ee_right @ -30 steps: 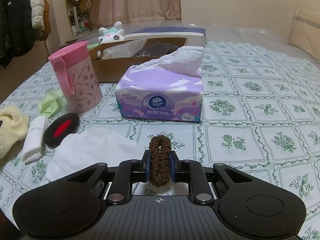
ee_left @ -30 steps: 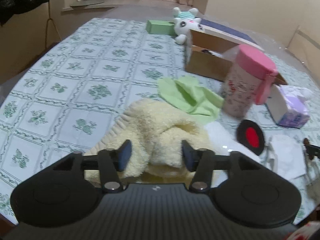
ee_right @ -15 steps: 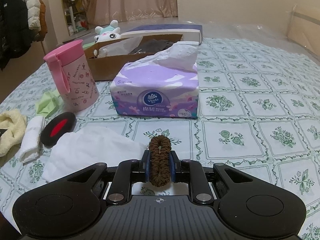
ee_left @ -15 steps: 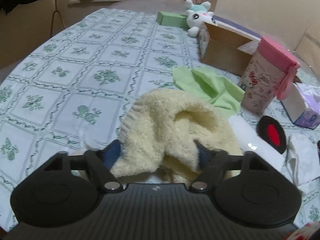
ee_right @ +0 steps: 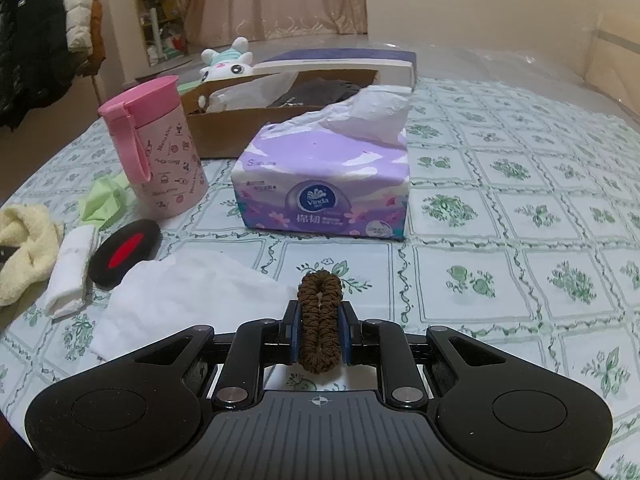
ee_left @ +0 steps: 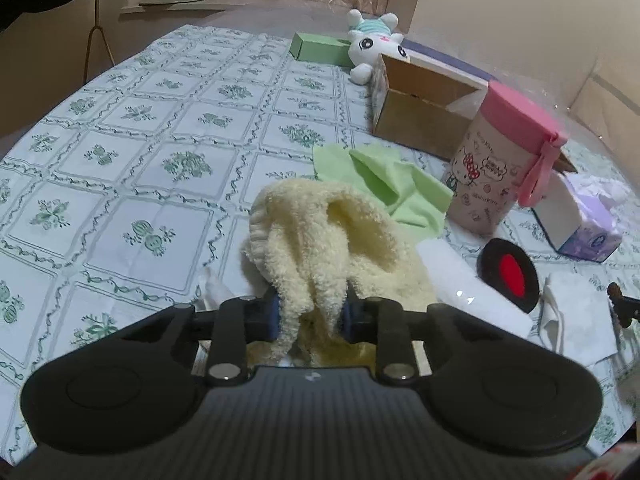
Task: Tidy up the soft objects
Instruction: 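Carry the yellow towel with the left tool while the right tool carries the scrunchie to the box, then lower the yellow towel into the box and open the left tool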
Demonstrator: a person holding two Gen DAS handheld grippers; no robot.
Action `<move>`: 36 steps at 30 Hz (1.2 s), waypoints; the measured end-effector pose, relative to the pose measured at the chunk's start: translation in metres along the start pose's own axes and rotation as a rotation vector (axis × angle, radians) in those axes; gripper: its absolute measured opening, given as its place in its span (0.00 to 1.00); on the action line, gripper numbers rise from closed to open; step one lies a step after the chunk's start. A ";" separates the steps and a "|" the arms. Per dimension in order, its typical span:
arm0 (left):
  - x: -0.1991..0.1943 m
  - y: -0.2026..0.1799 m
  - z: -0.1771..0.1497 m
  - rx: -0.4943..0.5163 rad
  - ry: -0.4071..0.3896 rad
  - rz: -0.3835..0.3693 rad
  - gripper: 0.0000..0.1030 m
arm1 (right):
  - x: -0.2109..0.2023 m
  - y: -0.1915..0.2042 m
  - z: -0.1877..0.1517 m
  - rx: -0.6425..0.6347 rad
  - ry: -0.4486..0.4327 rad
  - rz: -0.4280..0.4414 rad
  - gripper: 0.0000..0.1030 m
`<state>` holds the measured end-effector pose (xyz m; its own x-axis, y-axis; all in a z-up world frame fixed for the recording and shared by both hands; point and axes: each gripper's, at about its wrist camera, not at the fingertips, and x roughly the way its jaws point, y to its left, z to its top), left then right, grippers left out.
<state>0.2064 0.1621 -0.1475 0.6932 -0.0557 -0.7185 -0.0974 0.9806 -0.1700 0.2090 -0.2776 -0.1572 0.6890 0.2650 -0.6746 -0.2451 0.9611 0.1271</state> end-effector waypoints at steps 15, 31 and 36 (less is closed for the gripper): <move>-0.027 -0.003 0.063 0.106 -0.141 0.029 0.24 | -0.020 0.005 0.057 -0.125 -0.084 0.165 0.18; 0.026 -0.050 0.196 0.229 -0.278 -0.003 0.24 | 0.030 -0.004 0.176 -0.248 -0.172 0.213 0.18; 0.067 -0.084 0.236 0.272 -0.287 -0.046 0.24 | 0.066 -0.009 0.208 -0.254 -0.146 0.213 0.18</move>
<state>0.4293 0.1200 -0.0222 0.8674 -0.0839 -0.4905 0.1046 0.9944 0.0150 0.3992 -0.2528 -0.0516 0.6900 0.4828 -0.5393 -0.5426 0.8381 0.0561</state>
